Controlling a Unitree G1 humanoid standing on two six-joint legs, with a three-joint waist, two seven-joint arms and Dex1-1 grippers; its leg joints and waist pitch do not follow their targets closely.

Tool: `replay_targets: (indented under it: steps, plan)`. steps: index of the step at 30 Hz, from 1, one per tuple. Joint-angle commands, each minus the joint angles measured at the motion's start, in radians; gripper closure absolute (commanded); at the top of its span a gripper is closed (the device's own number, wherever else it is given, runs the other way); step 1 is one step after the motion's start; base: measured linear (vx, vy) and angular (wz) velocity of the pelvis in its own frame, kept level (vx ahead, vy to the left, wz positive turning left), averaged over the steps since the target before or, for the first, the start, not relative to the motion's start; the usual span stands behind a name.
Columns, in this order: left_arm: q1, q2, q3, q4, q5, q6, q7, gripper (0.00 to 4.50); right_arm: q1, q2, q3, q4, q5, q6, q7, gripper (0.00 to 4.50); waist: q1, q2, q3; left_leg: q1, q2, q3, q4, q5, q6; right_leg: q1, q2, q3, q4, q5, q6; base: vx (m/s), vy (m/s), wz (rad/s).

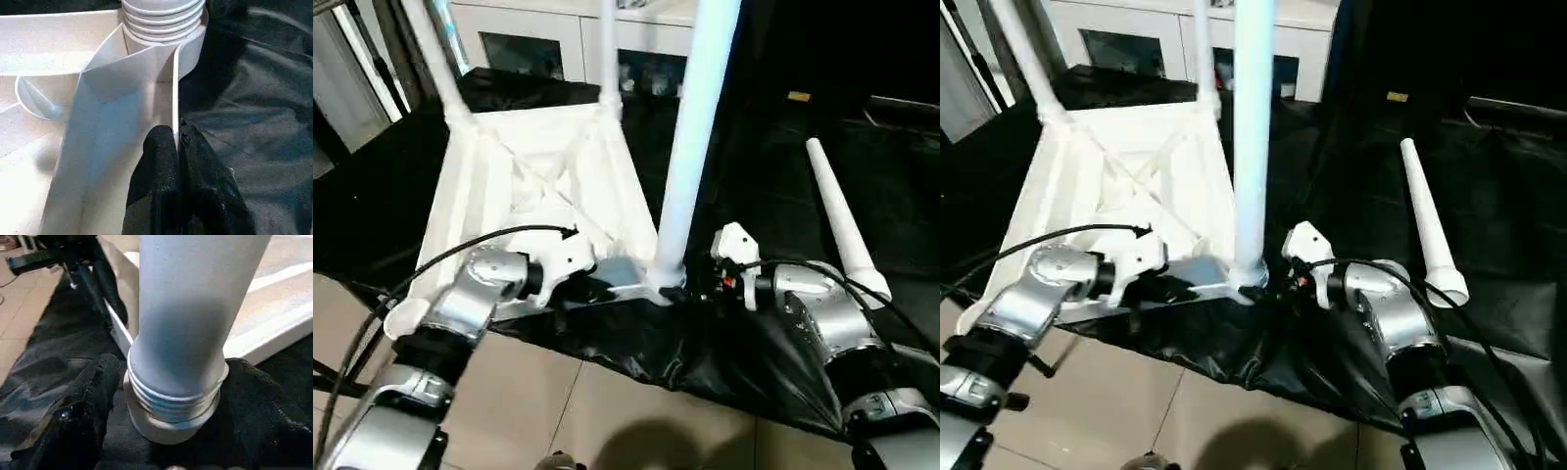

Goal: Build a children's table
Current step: Rotate leg to tighten

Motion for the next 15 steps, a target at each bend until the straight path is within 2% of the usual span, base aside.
replay_targets:
  steps: [1,8,11,12,13,14,15]
  plan:
    - [-0.016,-0.019,-0.011,-0.015,-0.006,-0.021,0.012,4.50,-0.004,0.048,0.093,-0.012,-0.009,-0.022,0.079,0.92,0.002,0.003,-0.064,0.004,0.058,-0.016,-0.065,-0.146,0.071,0.059,-0.095,0.054,-0.066,-0.132,-0.227,0.000,0.000,0.00]
    - [-0.013,-0.013,-0.013,-0.017,-0.011,-0.029,-0.011,4.50,0.006,0.058,0.101,-0.035,-0.001,-0.012,0.097,0.92,0.008,0.006,-0.067,0.005,0.059,-0.017,-0.063,-0.121,0.073,0.059,-0.094,0.054,-0.059,-0.077,-0.235,0.000,0.000,0.00]
    - [-0.015,-0.010,-0.014,-0.014,-0.007,-0.032,-0.014,4.50,0.007,0.060,0.108,-0.028,0.002,0.000,0.113,0.92,0.012,0.003,-0.067,0.003,0.058,-0.016,-0.063,-0.127,0.071,0.061,-0.095,0.054,-0.060,-0.088,-0.232,0.000,0.000,0.00]
    - [-0.015,-0.010,-0.014,-0.013,-0.006,-0.032,-0.014,4.50,0.007,0.060,0.108,-0.029,0.002,0.003,0.117,1.08,0.013,0.003,-0.066,0.004,0.059,-0.017,-0.063,-0.128,0.070,0.060,-0.095,0.054,-0.061,-0.093,-0.230,0.000,0.000,0.00]
    - [-0.015,-0.009,-0.013,-0.013,-0.006,-0.032,-0.014,4.50,0.008,0.059,0.109,-0.030,0.003,0.004,0.120,1.18,0.014,-0.004,-0.067,0.004,0.058,-0.016,-0.063,-0.125,0.070,0.061,-0.095,0.054,-0.061,-0.096,-0.226,0.000,0.000,0.00]
    - [-0.015,-0.008,-0.012,-0.012,-0.005,-0.032,-0.014,4.50,0.008,0.059,0.107,-0.031,0.005,0.008,0.124,1.18,0.016,0.000,-0.066,0.004,0.058,-0.017,-0.064,-0.121,0.070,0.060,-0.095,0.054,-0.060,-0.101,-0.225,0.000,0.000,0.00]
    - [-0.015,-0.007,-0.011,-0.011,-0.004,-0.033,-0.014,4.50,0.008,0.059,0.106,-0.031,0.006,0.010,0.127,1.29,0.016,-0.002,-0.066,0.004,0.059,-0.016,-0.064,-0.122,0.071,0.060,-0.095,0.054,-0.061,-0.105,-0.222,0.000,0.000,0.00]
